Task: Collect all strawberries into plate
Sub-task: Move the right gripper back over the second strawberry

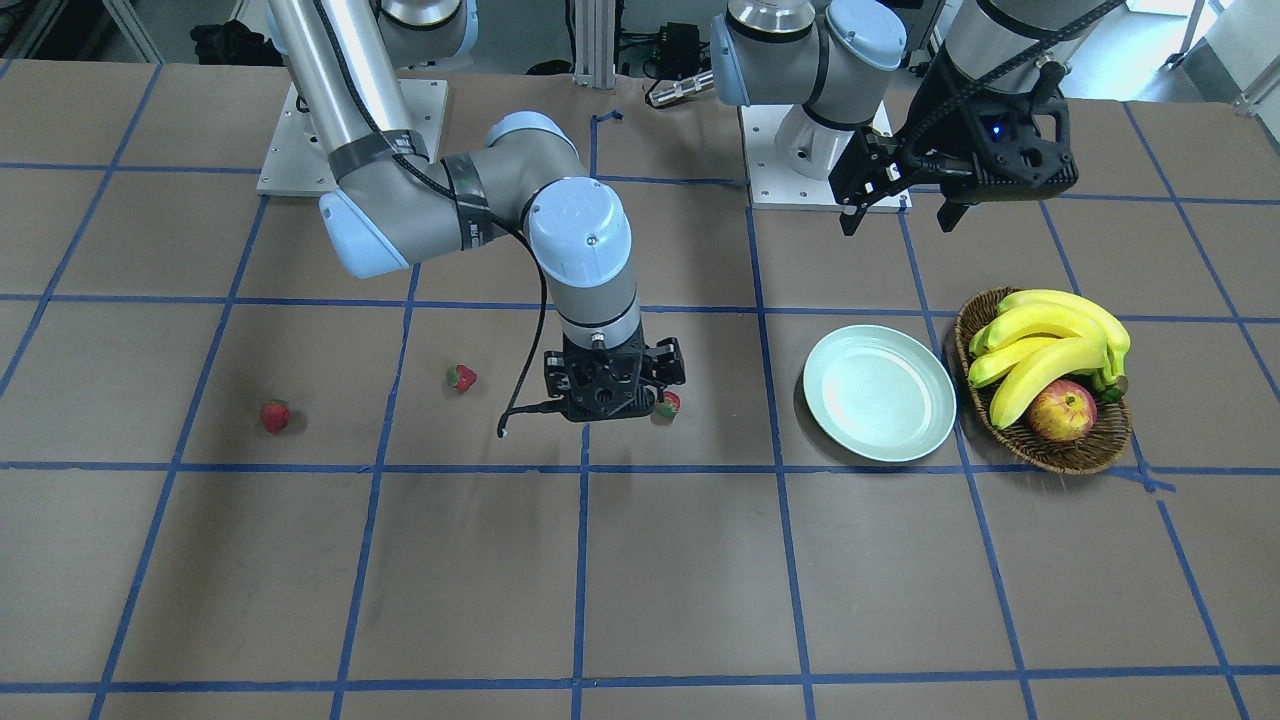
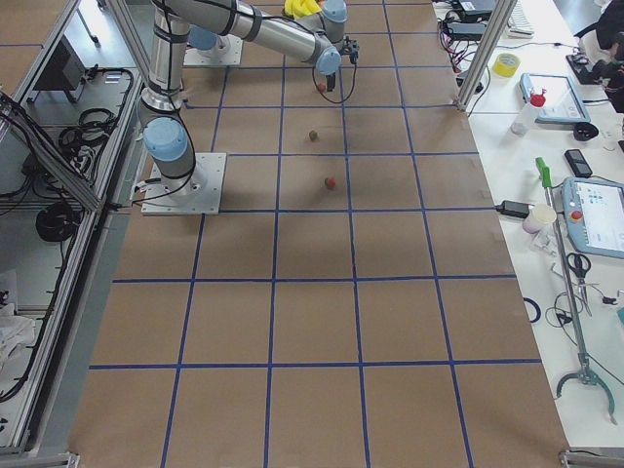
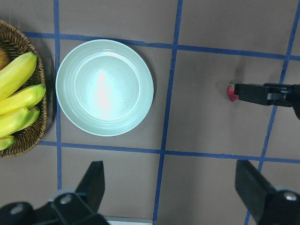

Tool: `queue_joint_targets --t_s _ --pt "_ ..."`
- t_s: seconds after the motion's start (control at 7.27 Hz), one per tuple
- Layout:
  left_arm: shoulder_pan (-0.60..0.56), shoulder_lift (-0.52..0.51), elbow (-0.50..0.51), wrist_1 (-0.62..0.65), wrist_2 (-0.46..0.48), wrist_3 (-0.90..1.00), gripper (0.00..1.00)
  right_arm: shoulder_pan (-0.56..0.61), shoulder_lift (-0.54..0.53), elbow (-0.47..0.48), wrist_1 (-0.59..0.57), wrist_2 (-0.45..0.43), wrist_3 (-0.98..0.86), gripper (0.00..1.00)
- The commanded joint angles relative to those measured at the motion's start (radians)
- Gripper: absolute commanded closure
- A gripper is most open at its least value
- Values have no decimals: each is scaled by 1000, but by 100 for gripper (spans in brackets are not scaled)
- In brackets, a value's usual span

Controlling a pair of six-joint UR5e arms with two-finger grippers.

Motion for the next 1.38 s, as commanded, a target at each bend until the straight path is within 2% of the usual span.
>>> queue_joint_targets --t_s 0.0,0.28,0.41,0.55,0.69,0.83,0.96,1.24 --pt "0 -4 0 7 0 -1 0 -87 -104 88 134 -104 -50 0" --pt "0 1 2 4 -2 -1 0 -265 -180 265 70 -152 -58 0" --pt "-2 1 0 7 0 -1 0 -284 -180 347 -41 -150 -61 0" --pt "-2 -2 2 9 1 -1 0 -289 -171 390 -130 -140 -67 0" --pt "-3 4 2 6 0 -1 0 -287 -162 404 -121 -106 -64 5" --pt "-3 7 2 2 1 -1 0 -287 -158 406 -122 -56 -66 18" --pt "-3 9 2 1 1 -1 0 -287 -143 406 -130 -55 -66 30" --pt "-3 6 0 1 4 0 0 -287 -142 403 -128 -55 -81 81"
